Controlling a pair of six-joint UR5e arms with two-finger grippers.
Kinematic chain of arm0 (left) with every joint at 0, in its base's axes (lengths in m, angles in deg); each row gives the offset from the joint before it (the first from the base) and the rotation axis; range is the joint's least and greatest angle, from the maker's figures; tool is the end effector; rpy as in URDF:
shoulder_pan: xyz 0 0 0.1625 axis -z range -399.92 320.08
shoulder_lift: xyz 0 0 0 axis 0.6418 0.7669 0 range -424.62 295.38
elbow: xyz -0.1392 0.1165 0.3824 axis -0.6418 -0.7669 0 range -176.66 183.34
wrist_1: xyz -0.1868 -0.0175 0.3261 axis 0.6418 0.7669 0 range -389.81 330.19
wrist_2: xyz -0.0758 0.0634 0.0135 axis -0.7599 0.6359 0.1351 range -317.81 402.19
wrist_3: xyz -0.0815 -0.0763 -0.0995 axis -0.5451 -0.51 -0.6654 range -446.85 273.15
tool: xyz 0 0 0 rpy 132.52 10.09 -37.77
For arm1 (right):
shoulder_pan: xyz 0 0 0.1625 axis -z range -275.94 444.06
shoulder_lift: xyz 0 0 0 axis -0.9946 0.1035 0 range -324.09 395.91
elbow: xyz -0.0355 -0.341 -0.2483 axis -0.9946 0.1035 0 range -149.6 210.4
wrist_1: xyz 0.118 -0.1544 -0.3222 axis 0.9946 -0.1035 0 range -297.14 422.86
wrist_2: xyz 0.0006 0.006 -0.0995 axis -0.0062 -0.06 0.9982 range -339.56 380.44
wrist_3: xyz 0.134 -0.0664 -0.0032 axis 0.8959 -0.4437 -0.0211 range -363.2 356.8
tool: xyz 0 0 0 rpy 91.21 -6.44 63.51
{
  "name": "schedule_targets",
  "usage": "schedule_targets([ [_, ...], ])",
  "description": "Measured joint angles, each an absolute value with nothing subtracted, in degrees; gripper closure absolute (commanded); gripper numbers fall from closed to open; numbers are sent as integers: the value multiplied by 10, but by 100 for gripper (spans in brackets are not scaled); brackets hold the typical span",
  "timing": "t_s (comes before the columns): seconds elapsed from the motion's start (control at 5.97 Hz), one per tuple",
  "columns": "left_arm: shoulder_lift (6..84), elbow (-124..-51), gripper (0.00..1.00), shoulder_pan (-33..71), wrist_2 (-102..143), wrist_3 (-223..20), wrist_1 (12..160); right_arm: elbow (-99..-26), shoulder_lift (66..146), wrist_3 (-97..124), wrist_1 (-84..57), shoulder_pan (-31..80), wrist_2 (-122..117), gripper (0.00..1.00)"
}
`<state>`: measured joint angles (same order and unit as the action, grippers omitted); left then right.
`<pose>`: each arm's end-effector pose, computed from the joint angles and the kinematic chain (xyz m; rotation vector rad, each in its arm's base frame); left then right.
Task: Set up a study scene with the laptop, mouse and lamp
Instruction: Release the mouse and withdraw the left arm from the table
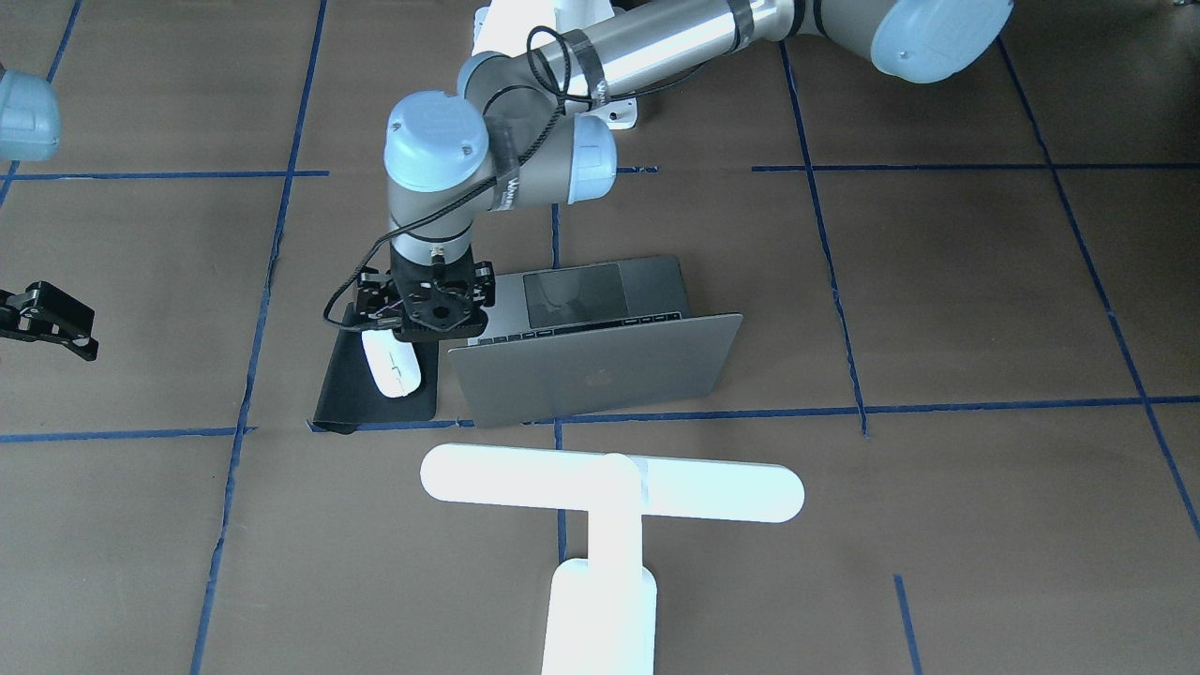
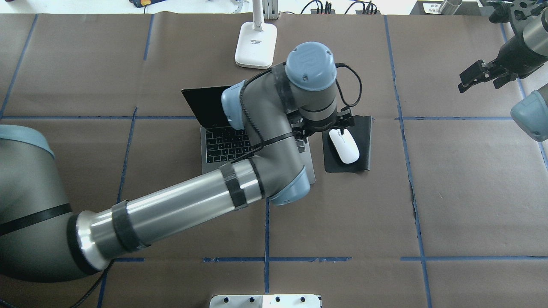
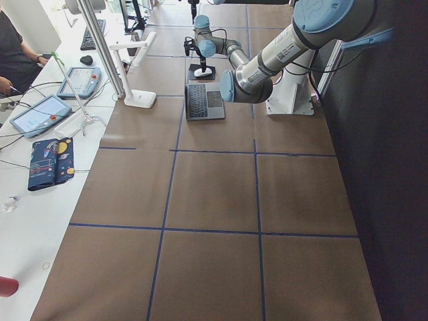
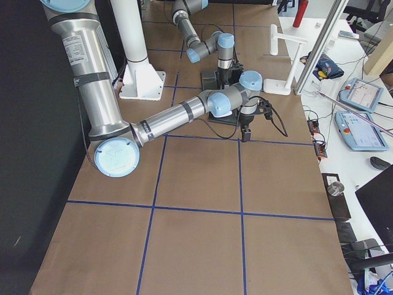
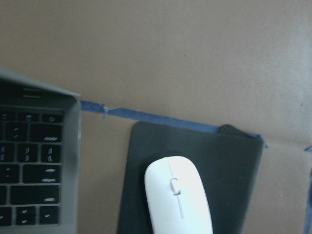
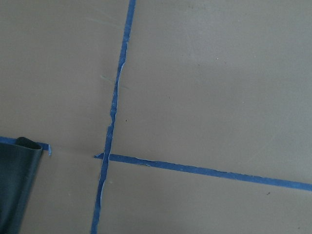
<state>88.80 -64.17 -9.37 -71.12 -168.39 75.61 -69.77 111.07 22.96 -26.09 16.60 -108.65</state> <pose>0.6632 -0.4776 0.1146 -0.0282 1.0377 -0.1505 -0.1817 -0.5394 0.4834 0.1216 -0.7904 -0.0955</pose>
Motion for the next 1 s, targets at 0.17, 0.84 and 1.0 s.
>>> schedule_targets([
  [0.17,805,-771,0,-90,-719,-1655,699,-698,1114,227,-261,164,-1086,0],
  [0.84,567,-1116,0,-23,-752,-1483,498,-690,1177,99,-260,101,-1078,0],
  [1.0,512,-1159,0,6,-754,-1416,474,-687,1199,58,-258,73,-1084,0],
])
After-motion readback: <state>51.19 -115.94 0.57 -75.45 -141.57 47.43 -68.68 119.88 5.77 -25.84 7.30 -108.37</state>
